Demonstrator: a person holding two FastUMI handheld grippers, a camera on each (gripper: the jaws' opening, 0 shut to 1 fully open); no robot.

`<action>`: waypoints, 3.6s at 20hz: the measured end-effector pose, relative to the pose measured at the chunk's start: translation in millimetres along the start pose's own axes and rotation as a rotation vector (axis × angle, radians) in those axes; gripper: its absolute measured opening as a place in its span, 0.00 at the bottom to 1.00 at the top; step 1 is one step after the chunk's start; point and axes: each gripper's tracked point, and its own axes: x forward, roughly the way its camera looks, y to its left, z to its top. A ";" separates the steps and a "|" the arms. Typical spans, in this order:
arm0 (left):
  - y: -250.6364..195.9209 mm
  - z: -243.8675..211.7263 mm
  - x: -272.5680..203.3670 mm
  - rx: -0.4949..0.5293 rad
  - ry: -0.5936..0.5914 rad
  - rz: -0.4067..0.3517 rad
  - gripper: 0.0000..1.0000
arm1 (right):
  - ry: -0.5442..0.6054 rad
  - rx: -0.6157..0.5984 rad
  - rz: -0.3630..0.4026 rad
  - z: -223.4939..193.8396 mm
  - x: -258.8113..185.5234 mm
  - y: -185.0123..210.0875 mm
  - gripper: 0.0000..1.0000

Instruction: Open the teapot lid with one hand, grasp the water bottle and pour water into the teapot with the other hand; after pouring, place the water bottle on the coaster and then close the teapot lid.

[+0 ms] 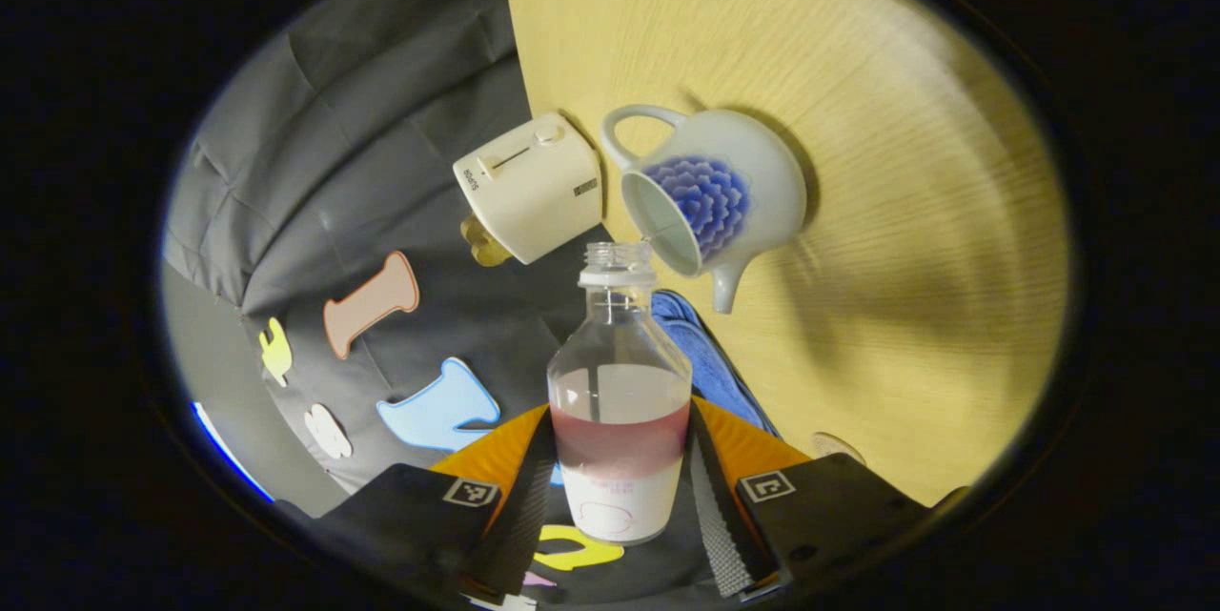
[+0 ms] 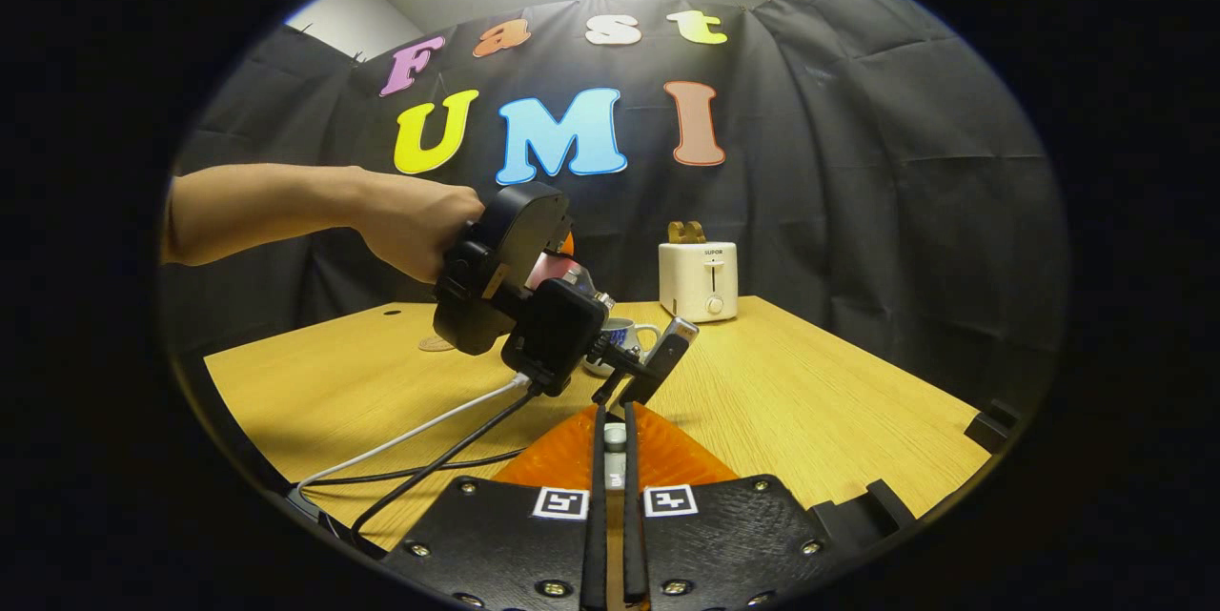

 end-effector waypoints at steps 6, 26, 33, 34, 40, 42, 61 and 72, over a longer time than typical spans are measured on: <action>-20.7 10.5 5.3 -0.102 -0.056 -0.026 0.83 | -0.011 0.005 -0.007 2.5 -0.6 -1.4 0.07; -66.2 -105.0 -5.3 -1.300 -0.143 0.095 0.84 | -0.181 -0.034 0.091 73.4 15.8 42.3 0.07; -92.2 -157.0 36.3 -1.756 -0.146 0.143 0.84 | -0.143 -0.040 0.121 64.7 42.2 51.9 0.07; -96.4 -162.3 42.9 -1.801 -0.137 0.146 0.83 | -0.136 -0.039 0.123 62.0 44.6 52.9 0.07; -121.2 -205.1 73.4 -2.096 -0.115 0.143 0.82 | -0.100 -0.030 0.115 49.7 56.1 46.2 0.07; -120.8 -203.7 83.0 -2.125 -0.126 0.134 0.83 | -0.094 -0.025 0.105 46.9 57.6 42.1 0.07; -131.3 -194.0 123.5 -2.170 -0.102 0.140 0.96 | -0.074 -0.029 0.073 40.6 59.3 29.4 0.07; -128.1 -196.0 81.8 -2.140 -0.095 0.171 0.99 | -0.086 -0.032 0.074 46.9 51.6 33.1 0.07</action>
